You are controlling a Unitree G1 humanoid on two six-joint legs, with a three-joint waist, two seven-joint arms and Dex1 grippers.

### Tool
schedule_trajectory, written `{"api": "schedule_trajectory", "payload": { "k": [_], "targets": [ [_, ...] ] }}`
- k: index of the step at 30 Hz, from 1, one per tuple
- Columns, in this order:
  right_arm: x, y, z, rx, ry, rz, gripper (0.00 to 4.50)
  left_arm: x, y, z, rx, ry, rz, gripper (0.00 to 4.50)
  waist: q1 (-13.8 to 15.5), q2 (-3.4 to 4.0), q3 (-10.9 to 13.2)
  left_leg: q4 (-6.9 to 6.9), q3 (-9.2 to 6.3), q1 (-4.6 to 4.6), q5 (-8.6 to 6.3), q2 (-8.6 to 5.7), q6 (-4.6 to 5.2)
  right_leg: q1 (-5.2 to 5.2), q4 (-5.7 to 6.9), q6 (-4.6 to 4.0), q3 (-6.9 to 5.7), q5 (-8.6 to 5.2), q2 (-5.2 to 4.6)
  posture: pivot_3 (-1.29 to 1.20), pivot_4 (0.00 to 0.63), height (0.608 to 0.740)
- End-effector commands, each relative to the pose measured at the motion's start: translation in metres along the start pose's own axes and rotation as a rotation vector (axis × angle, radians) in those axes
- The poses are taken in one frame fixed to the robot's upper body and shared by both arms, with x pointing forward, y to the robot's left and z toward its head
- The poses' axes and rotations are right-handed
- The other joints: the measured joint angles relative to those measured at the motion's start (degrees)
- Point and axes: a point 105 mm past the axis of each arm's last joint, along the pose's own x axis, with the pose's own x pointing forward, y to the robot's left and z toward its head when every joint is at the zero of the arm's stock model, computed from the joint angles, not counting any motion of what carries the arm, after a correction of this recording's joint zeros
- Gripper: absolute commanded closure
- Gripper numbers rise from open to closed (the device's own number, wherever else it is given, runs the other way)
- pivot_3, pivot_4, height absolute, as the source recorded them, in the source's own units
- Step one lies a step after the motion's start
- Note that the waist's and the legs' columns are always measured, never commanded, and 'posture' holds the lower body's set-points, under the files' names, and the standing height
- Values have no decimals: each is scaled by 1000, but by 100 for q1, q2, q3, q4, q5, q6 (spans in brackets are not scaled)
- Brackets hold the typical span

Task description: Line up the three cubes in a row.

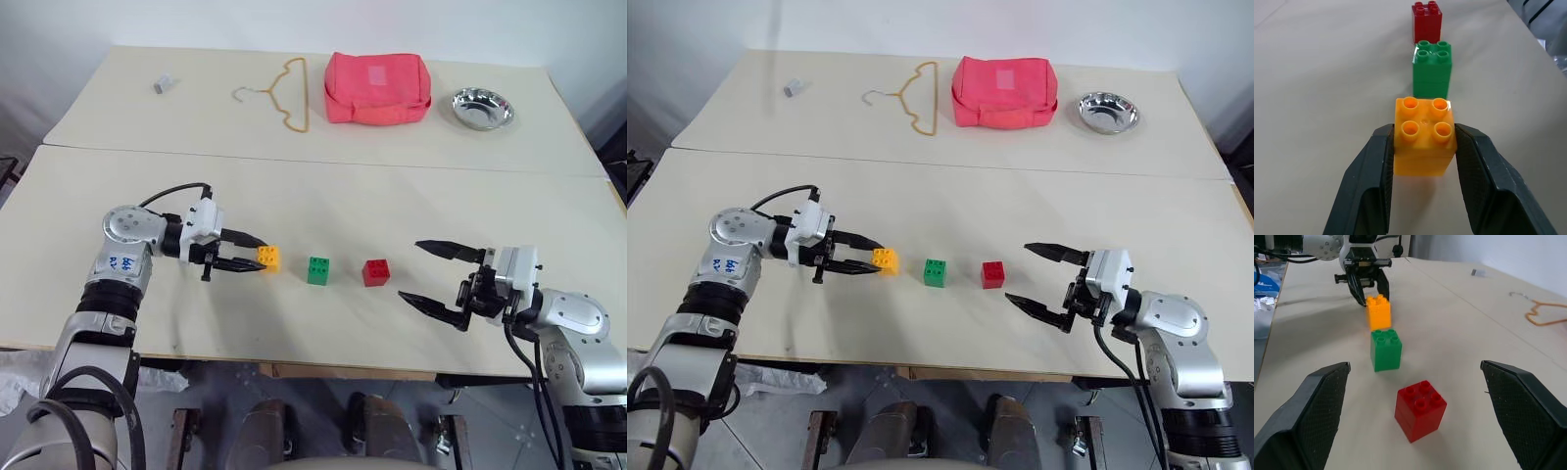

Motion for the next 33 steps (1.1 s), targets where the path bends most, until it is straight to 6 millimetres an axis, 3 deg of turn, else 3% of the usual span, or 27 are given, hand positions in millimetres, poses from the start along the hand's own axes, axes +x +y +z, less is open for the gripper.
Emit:
{"api": "schedule_trajectory", "payload": {
  "k": [1,11,16,21,27,29,33],
  "targets": [
    [-3,-1,9,-25,-12,1,0,-1,-12,0,27,25,-132,3046,0,0,0,0,0,0,0,0,0,0,0,0,0,0,0,0,150,740],
    [-1,1,5,-9,-10,8,0,-8,-13,-4,-12,52,-139,3046,-5,0,0,1,0,1,1,3,1,0,1,0,1,0,0,0,150,740],
    [-1,1,2,17,-4,39,0,-21,-15,5,-48,6,-98,1505,-20,0,0,0,0,0,1,2,1,-1,1,0,1,0,1,0,150,740],
    [-8,-4,4,23,45,125,0,-56,-21,18,-83,-56,50,27,-36,0,0,4,-2,-1,0,31,1,0,2,0,1,0,0,0,150,740],
    [-12,-12,22,-22,15,206,0,-101,-48,1,-69,57,268,27,-147,3,1,-2,-1,7,0,37,1,0,3,-1,3,-1,-1,0,150,740],
    [-13,-16,23,-34,28,234,0,-107,-63,-5,-86,86,273,27,-148,4,2,-2,-1,6,0,39,0,0,1,-2,2,-1,0,0,150,740],
    [-15,-25,23,-54,50,269,0,-110,-67,-4,-50,83,343,27,-72,2,3,5,-5,4,0,37,0,4,2,-2,1,-1,-4,0,150,740]
  ]
}}
